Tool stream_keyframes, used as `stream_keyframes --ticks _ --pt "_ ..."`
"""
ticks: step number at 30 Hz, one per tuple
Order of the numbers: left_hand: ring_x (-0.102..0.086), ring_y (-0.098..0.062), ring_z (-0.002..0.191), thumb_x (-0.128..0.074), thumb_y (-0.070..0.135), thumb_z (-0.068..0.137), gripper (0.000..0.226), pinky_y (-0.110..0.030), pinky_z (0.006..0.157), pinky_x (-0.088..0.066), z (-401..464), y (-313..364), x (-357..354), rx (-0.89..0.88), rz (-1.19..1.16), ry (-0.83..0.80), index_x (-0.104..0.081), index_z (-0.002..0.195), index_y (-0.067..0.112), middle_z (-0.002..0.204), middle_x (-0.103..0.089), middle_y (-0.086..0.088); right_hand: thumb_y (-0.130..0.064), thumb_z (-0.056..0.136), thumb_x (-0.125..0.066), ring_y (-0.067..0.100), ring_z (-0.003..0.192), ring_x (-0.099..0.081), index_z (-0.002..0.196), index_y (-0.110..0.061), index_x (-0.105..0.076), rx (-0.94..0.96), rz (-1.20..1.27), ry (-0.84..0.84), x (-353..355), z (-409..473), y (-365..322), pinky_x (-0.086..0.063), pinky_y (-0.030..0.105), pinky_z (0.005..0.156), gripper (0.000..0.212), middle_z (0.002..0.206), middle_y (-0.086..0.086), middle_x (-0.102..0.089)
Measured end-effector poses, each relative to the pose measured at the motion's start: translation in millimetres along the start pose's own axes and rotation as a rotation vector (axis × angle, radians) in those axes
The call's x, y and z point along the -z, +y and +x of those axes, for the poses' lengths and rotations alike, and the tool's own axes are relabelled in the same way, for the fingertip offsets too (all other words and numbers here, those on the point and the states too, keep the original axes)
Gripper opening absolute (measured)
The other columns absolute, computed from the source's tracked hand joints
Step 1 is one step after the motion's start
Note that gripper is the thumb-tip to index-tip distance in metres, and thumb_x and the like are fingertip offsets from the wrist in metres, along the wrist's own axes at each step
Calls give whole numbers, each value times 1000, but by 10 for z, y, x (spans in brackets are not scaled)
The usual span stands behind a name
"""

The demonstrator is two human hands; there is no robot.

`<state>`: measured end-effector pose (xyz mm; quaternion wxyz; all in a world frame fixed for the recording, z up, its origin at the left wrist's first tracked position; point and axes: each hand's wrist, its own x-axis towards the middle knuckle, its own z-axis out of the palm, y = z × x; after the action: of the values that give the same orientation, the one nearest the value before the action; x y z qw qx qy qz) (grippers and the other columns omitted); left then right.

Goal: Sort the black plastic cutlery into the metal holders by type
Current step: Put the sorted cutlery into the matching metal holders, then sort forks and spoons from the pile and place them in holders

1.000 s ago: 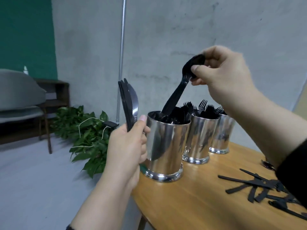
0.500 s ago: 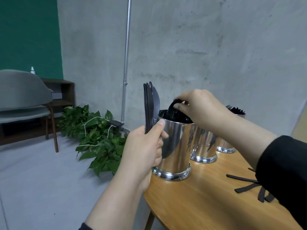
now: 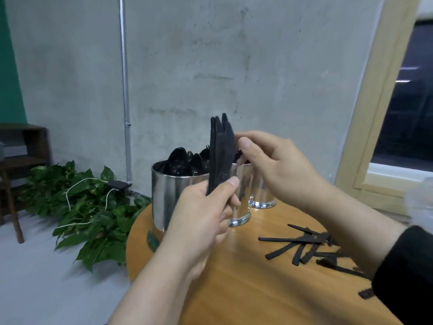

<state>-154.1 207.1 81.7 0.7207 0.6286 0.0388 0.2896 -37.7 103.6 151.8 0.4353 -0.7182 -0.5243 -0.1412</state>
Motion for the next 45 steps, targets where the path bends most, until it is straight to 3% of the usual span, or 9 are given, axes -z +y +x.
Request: stream_keyframes --ticks 3,7,19,24,26,30,40,43,45 --pt "-20 -11 40 -60 35 98 37 -18 40 -17 27 -113 -311 69 65 -120 -59 64 19 51 -30 3 -44 96 -50 19 72 -60 120 -22 -68 -111 360 -113 317 -260 89 -51 36 70 36 90 9 -70" --pt "-21 -11 42 -56 37 100 36 -20 42 -15 77 -282 -719 148 150 -254 -59 71 15 52 -32 3 -29 93 -61 30 79 -54 116 -9 -66 -209 508 -101 647 -475 363 -46 40 71 30 101 23 -68" --pt "-18 -11 40 -58 37 100 32 -22 39 -13 923 -606 -1247 311 347 -589 -58 80 12 54 -26 2 -20 89 -65 22 86 -68 107 -10 -69 -366 608 -26 1116 -477 1286 -50 32 69 21 97 10 -74" --pt "-48 -14 48 -67 40 95 26 -29 46 -40 1288 -829 -1279 71 298 -293 -64 98 15 64 -54 1 -16 95 -61 29 91 -72 100 -5 -67 -360 535 41 1019 -124 1603 -59 37 87 13 92 12 -73" --pt "-66 -5 86 -66 50 92 34 -28 76 -53 1361 -928 -1217 -126 445 -111 -64 118 28 100 -69 13 -14 97 -60 27 92 -73 99 -4 -66 -314 500 79 1028 95 1664 -59 36 86 12 90 11 -74" --pt "-36 13 129 -54 45 99 48 -10 103 -27 1306 -930 -1108 -369 699 157 -44 145 40 142 -42 30 -12 97 -60 26 93 -74 103 -1 -64 -227 469 280 1170 691 1698 -59 30 81 13 92 12 -75" --pt "-53 8 109 -51 25 102 25 -14 92 -47 1356 -943 -1016 -393 617 199 -64 122 32 111 -60 25 -16 96 -62 18 65 -69 98 -8 -65 -280 -16 257 554 1690 2279 -57 30 65 9 84 10 -71" --pt "-56 6 103 -51 23 102 23 -13 84 -49 1363 -961 -999 -432 673 174 -67 117 29 108 -61 20 -29 93 -68 22 66 -59 100 -6 -68 -417 -245 41 372 1644 2416 -46 28 58 24 72 3 -61" --pt "-57 4 99 -52 21 102 22 -14 82 -49 1364 -987 -1010 -460 710 159 -68 115 26 106 -62 18 -41 89 -71 24 86 -63 118 -2 -66 -440 -363 -49 311 1579 2455 -49 29 73 50 94 8 -68"
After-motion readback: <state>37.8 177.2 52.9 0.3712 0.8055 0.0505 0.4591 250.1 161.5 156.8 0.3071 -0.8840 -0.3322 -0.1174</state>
